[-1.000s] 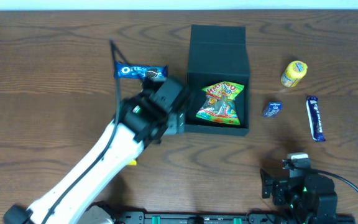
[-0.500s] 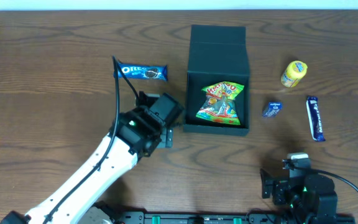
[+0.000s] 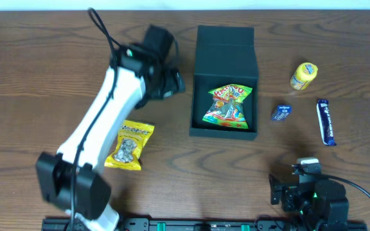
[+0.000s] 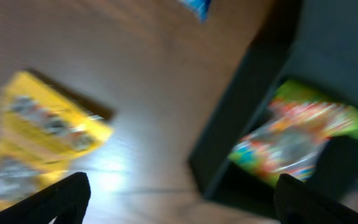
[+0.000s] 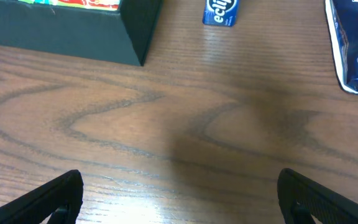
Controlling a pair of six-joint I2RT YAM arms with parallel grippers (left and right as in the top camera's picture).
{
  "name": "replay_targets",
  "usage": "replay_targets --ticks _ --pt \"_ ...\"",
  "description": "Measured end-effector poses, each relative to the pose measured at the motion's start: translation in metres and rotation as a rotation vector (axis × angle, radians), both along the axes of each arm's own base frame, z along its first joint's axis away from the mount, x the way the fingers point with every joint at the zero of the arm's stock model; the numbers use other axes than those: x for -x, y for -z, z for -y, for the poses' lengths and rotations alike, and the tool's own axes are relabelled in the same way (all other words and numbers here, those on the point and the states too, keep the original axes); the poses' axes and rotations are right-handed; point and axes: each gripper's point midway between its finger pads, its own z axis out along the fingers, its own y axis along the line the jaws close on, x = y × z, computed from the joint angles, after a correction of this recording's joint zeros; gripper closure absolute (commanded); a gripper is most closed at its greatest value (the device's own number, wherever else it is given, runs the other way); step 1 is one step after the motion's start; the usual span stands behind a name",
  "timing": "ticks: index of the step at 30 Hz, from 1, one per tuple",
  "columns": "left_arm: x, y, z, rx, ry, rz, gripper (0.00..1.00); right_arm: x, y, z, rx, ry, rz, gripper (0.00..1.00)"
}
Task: Pack container
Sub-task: 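Withdraw the left gripper and move it toward the Oreo pack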
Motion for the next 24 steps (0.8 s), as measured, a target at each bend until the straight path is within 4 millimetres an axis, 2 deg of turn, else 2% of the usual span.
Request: replay_targets --ticks 4,8,11,15,19,24 --pt "-0.026 -0.001 0.015 0.193 -0.149 -0.065 0.05 0.0 0.0 0.0 0.0 0.0 0.0 0.01" --pt "-0.045 0.007 0.016 0.307 -0.249 -0.102 0.05 0.0 0.0 0.0 0.0 0.0 0.0 0.01" --pt "-0.052 0.017 0.007 0.347 -0.381 -0.164 0.05 0.0 0.0 0.0 0.0 0.0 0.0 0.01" --pt "-0.075 0.036 -0.008 0.383 -0.541 -0.188 0.05 0.0 0.0 0.0 0.0 0.0 0.0 0.01" --pt "-0.086 0.066 -0.028 0.332 -0.683 -0.219 0.05 0.0 0.0 0.0 0.0 0.0 0.0 0.01" --pt "-0.099 0.09 -0.038 0.278 -0.761 -0.198 0.04 0.0 0.0 0.0 0.0 0.0 0.0 0.01"
